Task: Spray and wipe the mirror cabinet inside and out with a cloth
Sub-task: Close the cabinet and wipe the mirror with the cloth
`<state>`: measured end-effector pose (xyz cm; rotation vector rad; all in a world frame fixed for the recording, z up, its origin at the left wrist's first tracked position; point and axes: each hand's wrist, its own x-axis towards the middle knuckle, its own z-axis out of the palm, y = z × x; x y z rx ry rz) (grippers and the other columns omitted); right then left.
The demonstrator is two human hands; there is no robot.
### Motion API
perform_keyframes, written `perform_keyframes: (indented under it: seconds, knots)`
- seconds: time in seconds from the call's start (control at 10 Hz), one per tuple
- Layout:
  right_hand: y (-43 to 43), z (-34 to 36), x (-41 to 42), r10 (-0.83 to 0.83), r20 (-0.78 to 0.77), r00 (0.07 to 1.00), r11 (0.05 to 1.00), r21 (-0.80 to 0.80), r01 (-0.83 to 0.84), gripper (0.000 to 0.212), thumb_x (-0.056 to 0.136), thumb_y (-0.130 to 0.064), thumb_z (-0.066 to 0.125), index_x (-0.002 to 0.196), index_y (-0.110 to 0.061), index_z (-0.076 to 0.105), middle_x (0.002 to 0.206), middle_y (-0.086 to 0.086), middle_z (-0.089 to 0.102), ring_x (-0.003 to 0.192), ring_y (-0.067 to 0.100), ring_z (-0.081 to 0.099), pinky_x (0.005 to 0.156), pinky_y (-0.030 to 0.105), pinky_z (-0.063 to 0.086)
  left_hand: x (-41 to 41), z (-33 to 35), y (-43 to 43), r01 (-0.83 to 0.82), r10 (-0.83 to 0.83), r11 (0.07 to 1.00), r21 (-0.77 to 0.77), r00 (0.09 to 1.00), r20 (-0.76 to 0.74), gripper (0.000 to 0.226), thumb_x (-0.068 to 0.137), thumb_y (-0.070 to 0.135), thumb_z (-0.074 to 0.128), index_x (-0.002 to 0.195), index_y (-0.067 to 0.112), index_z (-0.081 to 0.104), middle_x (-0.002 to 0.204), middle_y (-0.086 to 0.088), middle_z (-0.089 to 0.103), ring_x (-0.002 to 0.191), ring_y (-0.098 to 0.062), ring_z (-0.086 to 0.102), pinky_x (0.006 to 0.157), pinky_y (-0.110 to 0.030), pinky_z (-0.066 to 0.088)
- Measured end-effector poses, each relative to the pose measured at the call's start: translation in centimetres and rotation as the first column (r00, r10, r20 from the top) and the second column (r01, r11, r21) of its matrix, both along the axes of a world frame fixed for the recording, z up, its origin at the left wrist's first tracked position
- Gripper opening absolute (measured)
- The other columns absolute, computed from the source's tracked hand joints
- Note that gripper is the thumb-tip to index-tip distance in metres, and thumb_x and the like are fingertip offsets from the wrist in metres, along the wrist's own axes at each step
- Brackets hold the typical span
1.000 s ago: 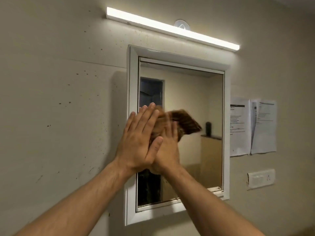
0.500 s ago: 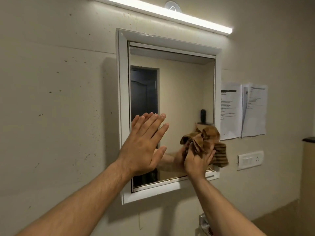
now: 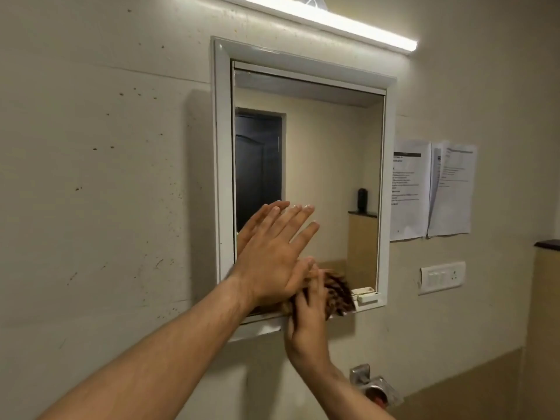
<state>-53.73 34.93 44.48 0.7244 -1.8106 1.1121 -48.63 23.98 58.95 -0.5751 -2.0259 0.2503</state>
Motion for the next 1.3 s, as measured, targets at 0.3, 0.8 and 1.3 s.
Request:
perform_keyframes:
  seconds: [0.3,0.8,1.3]
  knots:
    - [-3.9,23.6,2.1,0.033,-0.469,0.883,0.987,-0.126,-0.104,0.034,0.092,-0.006,0.058,0.12,-0.021,0.071,0.119,0.013,0.06,0.104,0.006,0.051,0.093,0.009,0.042,3.3,6.1,-5.7,0.191,-0.079,0.903,0.385,0.954,-0.288,0.066,0.102,0.041,0.036,0.162,0.013,0.028,0.171,-0.008,0.018,0.159,-0.021,0.013,0.129,-0.048,0.011]
    - [-3.3,23.4,-0.3,0.136,-0.646,0.751,0.72,0.585,0.373,0.067,0.105,-0.051,0.034,0.164,-0.02,0.025,0.172,0.015,0.014,0.16,0.03,0.011,0.122,0.056,0.03,1.7,9.6,-9.3,0.321,-0.154,0.45,0.833,0.947,-0.281,0.069,0.101,0.055,0.025,0.162,0.022,0.029,0.169,0.0,0.023,0.155,-0.012,0.017,0.126,-0.035,0.018]
    - [-7.0,20.5,1.1,0.257,-0.467,0.846,0.715,0.681,0.159,0.044,0.107,-0.051,0.03,0.135,-0.037,0.061,0.146,0.006,0.055,0.123,0.025,0.06,0.098,0.047,0.055,3.5,10.3,-8.2,0.253,-0.036,0.807,0.533,0.923,-0.383,0.065,0.106,0.044,0.03,0.163,0.012,0.023,0.172,-0.011,0.014,0.159,-0.025,0.013,0.126,-0.055,0.015]
